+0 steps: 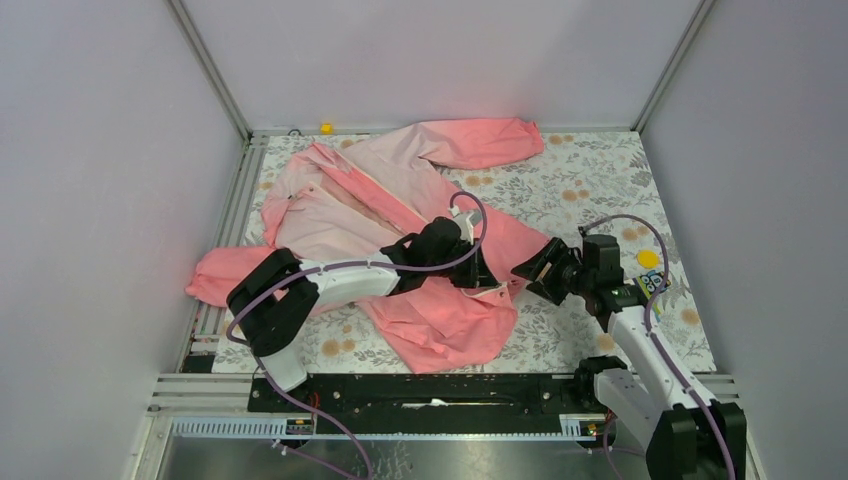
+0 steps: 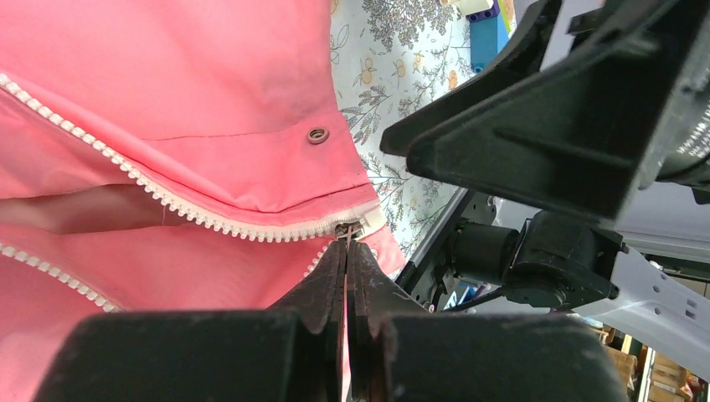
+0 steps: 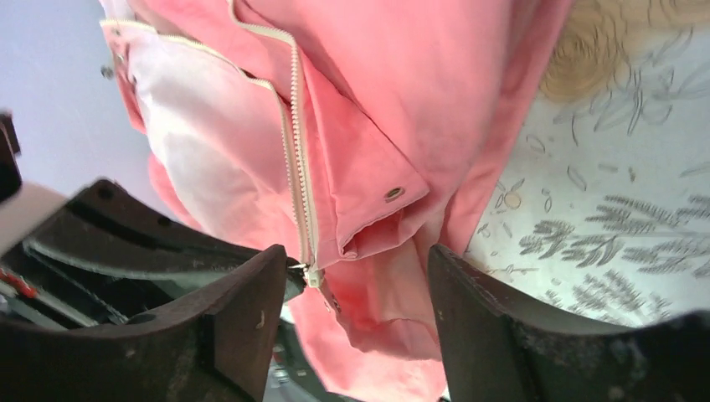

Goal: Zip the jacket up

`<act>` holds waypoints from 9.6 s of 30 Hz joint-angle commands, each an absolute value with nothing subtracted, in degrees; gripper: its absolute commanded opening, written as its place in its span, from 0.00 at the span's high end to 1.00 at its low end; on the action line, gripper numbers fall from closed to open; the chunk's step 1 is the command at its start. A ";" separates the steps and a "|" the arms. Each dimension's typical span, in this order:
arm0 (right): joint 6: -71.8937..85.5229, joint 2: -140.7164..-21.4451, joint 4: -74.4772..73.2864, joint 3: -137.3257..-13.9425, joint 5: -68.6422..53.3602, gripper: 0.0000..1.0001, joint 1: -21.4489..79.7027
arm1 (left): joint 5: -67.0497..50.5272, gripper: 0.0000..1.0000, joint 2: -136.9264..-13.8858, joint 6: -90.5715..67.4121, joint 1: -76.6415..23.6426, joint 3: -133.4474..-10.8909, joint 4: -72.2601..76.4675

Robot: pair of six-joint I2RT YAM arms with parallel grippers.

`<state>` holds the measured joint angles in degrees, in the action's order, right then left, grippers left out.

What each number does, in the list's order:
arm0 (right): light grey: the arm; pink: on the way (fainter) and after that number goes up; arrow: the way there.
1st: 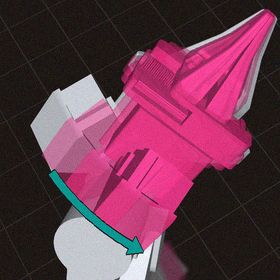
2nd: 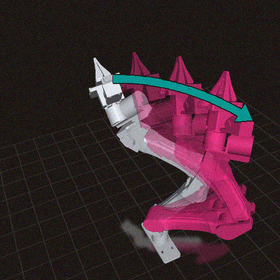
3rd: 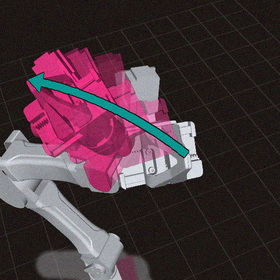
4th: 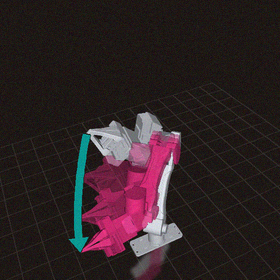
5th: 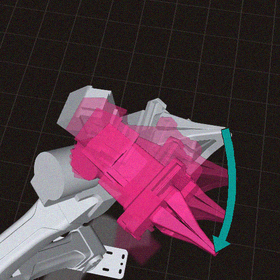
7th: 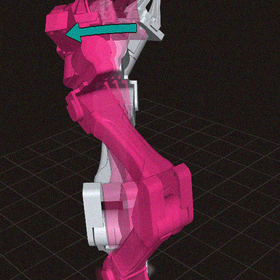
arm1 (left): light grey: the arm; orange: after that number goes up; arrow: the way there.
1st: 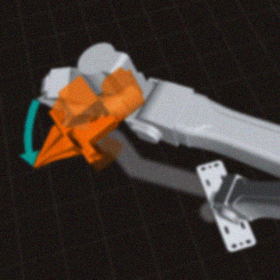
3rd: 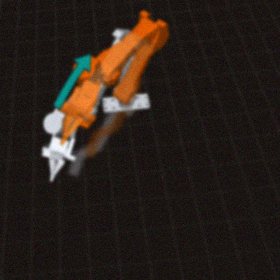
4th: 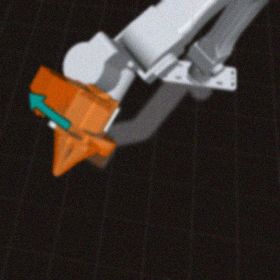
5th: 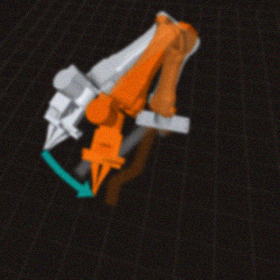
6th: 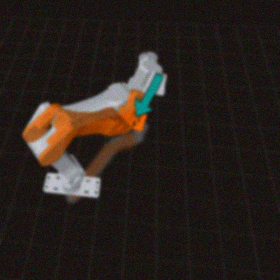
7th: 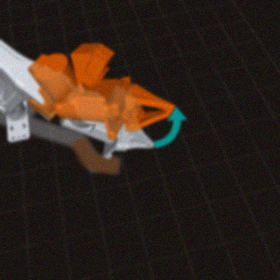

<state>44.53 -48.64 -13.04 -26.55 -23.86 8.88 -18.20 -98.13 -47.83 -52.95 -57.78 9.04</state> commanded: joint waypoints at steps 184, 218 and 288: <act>35.16 -41.78 -1.22 -19.20 -27.84 1.00 17.23 | -13.82 1.00 -97.52 -54.99 -55.57 -53.03 13.93; 66.11 -21.72 13.40 -9.05 -29.10 1.00 8.71 | -9.92 1.00 -100.31 -48.06 -57.49 -65.54 0.99; 41.00 -23.36 -25.40 -23.95 1.83 1.00 8.97 | 37.16 1.00 -113.52 -5.15 -3.16 -91.69 -18.08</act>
<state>43.55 -22.26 -26.44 -23.53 0.21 9.39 29.69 -114.50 -8.69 -7.64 -87.64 -21.87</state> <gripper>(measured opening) 0.034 0.009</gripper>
